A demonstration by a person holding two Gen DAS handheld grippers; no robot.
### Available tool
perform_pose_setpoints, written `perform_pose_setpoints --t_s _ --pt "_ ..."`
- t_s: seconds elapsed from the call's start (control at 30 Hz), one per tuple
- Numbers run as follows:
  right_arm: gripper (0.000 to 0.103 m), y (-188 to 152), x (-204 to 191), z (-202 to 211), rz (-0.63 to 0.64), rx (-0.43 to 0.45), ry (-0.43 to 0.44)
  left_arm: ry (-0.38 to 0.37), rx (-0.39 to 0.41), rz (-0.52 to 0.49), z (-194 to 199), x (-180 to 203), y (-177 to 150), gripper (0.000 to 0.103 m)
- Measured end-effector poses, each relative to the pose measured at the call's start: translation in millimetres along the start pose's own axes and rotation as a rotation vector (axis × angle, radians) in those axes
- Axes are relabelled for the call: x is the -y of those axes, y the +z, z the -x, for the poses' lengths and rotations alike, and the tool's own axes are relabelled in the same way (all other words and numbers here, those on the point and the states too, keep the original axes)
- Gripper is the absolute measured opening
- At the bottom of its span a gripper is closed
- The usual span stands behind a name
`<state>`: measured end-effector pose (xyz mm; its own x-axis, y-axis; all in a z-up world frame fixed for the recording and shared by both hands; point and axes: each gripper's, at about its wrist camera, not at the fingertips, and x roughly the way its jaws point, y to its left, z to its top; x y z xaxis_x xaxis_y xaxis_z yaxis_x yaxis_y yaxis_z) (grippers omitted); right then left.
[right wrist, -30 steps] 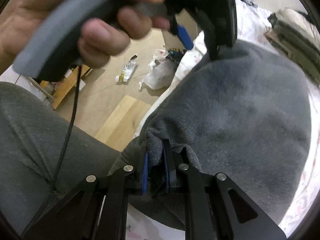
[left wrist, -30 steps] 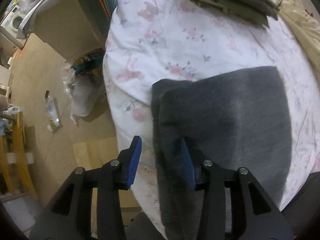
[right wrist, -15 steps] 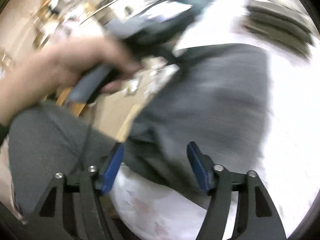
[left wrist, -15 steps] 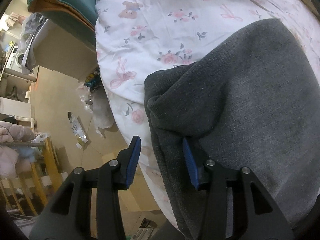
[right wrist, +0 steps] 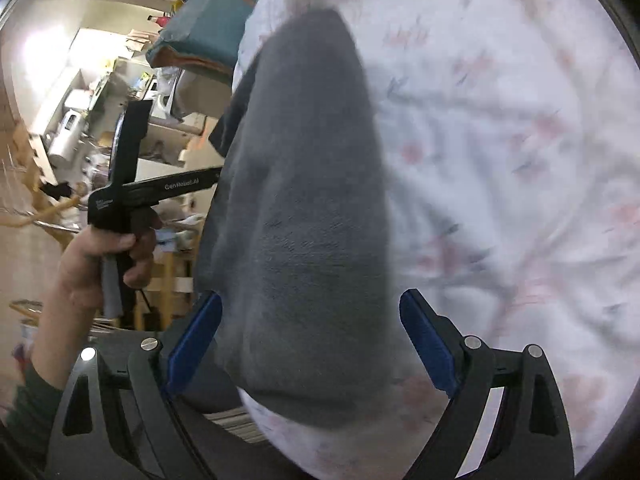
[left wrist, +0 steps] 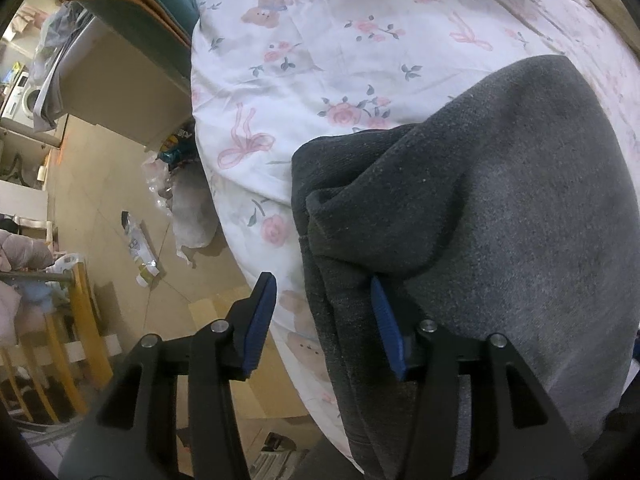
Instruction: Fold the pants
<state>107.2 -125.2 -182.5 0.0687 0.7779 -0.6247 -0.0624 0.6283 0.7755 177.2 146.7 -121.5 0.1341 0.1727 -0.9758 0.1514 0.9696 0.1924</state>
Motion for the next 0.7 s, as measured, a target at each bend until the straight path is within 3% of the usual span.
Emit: perform_pose_setpoints --t_s 0.2,0.33,0.43,0.47,0.57,0.7 --pt "0.095 -3 10 -44 -0.043 -0.054 -0.020 -0.006 -0.001 -0.004 -2 -4 1 0.047" --pt "0.093 -9 13 -47 -0.051 -0.028 -0.002 0.000 -0.006 -0.012 -4 -3 2 0.047" --pt "0.075 -14 8 -47 -0.029 -0.045 0.000 0.008 -0.007 -0.019 -5 -1 3 0.049" --pt "0.063 -15 5 -44 -0.022 -0.034 -0.007 0.011 -0.006 -0.019 -5 0 3 0.049" --pt "0.045 -14 -11 -32 0.065 0.009 -0.031 0.019 0.000 -0.017 -3 1 2 0.050" --pt "0.039 -2 -28 -12 0.132 0.016 -0.041 0.015 0.039 -0.006 9 5 0 0.050"
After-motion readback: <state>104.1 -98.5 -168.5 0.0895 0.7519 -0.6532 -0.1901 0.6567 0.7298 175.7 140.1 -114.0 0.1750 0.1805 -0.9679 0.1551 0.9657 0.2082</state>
